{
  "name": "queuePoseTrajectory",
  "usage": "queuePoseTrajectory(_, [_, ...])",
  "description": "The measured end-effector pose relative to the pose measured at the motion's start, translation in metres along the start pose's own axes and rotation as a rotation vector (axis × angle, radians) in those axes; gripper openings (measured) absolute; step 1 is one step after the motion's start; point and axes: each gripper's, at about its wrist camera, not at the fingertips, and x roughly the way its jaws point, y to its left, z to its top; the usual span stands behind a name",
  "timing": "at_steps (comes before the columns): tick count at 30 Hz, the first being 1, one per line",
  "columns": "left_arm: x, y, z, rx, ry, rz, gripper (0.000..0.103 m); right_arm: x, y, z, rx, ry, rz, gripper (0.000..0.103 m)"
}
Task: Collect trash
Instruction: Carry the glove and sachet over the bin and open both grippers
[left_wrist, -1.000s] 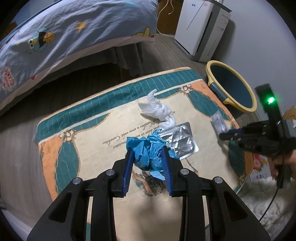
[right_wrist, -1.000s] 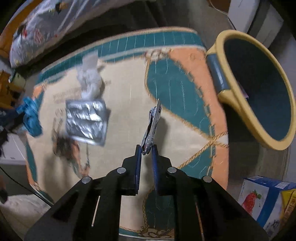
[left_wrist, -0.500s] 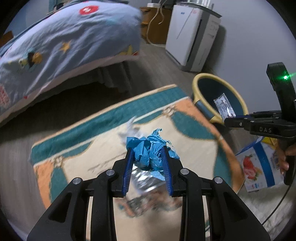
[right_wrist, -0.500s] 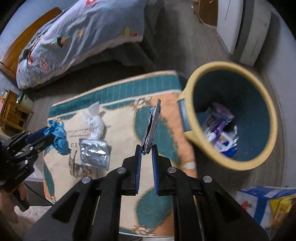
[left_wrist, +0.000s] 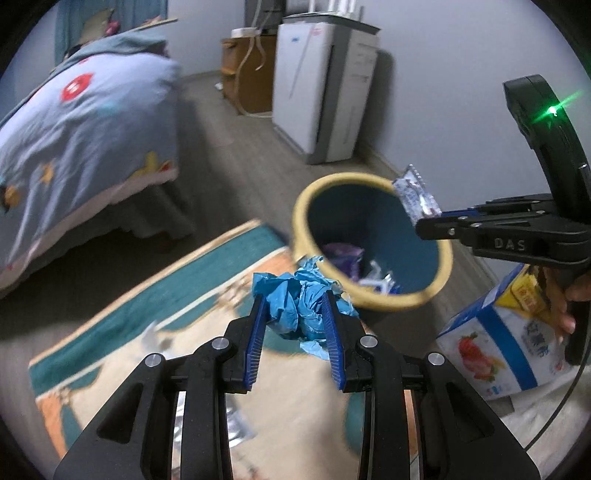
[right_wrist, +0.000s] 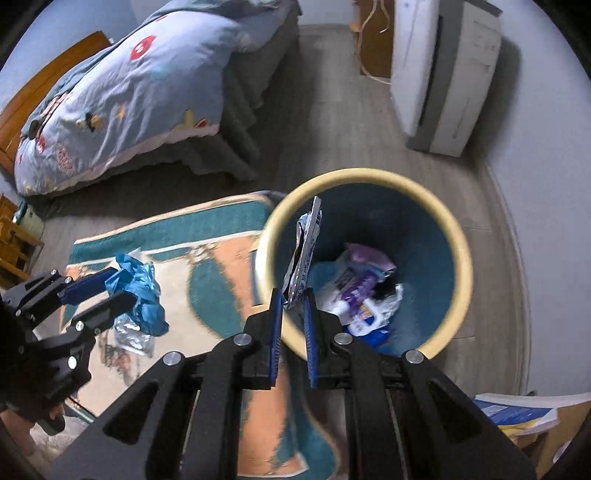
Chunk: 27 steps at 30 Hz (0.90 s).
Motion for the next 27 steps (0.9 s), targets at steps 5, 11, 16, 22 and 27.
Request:
queuePoseTrajectory(5, [0.019,-0.027,0.014,0.011,-0.017,-0.03,0.032,0.006,-0.03,-0.003,0.051,0.015,-0.005,0.011])
queuePoseTrajectory(11, [0.048,-0.046,0.022,0.01,-0.004,-0.039,0.032,0.019,-0.064,-0.009,0.137,0.049,-0.003,0.011])
queuePoseTrajectory(16, [0.067,-0.055,0.027,0.0,0.012,-0.051,0.032,0.033,-0.075,-0.014,0.173,0.094,-0.012,0.011])
queuePoseTrajectory(22, [0.082,-0.058,0.028,0.019,0.01,-0.032,0.032,0.038,-0.078,-0.014,0.187,0.098,0.003,0.011])
queuePoseTrajectory(27, [0.089,-0.057,0.032,0.036,-0.016,-0.004,0.034,0.032,-0.08,-0.009,0.184,0.047,0.001,0.011])
